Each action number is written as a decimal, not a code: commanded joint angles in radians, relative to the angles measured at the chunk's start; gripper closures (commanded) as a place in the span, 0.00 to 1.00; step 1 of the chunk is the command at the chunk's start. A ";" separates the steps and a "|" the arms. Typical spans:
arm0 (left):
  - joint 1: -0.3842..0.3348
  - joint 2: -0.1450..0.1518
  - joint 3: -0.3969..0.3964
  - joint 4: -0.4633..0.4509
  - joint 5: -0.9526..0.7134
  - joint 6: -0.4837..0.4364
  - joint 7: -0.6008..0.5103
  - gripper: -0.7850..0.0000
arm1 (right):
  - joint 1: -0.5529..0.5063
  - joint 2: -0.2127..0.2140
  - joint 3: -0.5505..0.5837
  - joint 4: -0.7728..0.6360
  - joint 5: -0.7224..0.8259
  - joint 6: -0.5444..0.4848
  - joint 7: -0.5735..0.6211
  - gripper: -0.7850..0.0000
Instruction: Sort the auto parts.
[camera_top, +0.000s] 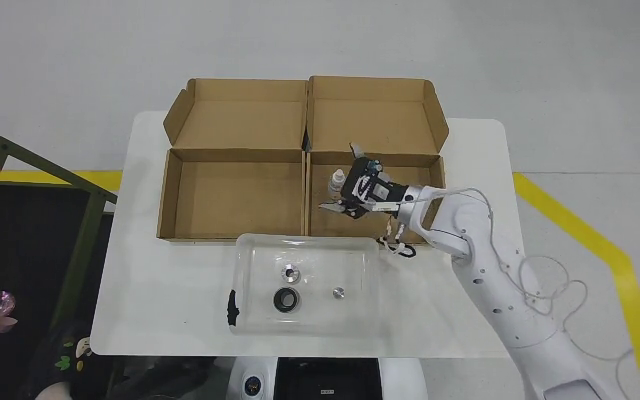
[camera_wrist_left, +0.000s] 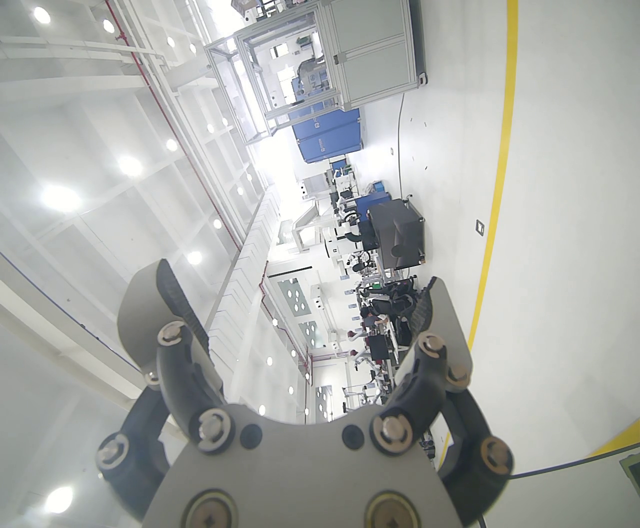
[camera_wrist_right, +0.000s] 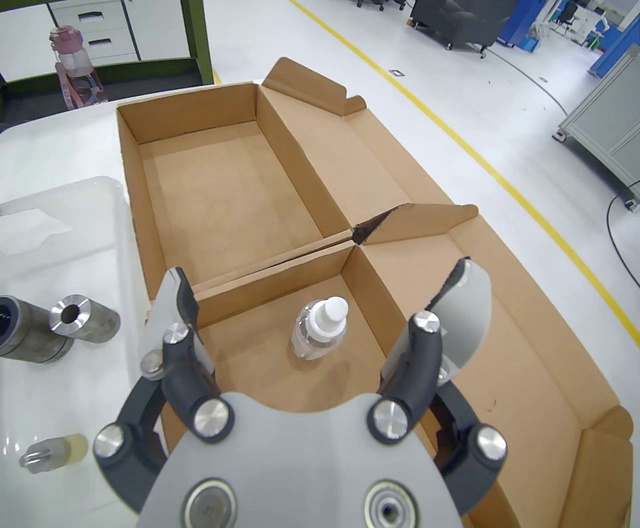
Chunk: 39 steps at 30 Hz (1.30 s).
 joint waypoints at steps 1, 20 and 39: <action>0.000 0.000 0.000 0.000 0.000 0.000 0.000 0.00 | -0.037 0.007 0.016 -0.055 -0.011 -0.011 0.014 0.00; 0.000 0.000 0.000 0.000 0.000 0.000 0.000 0.00 | -0.294 0.045 0.018 -0.353 -0.118 -0.090 0.119 0.00; 0.000 0.000 0.000 0.000 0.000 0.000 0.000 0.00 | -0.408 0.067 -0.045 -0.429 -0.242 -0.127 0.270 0.00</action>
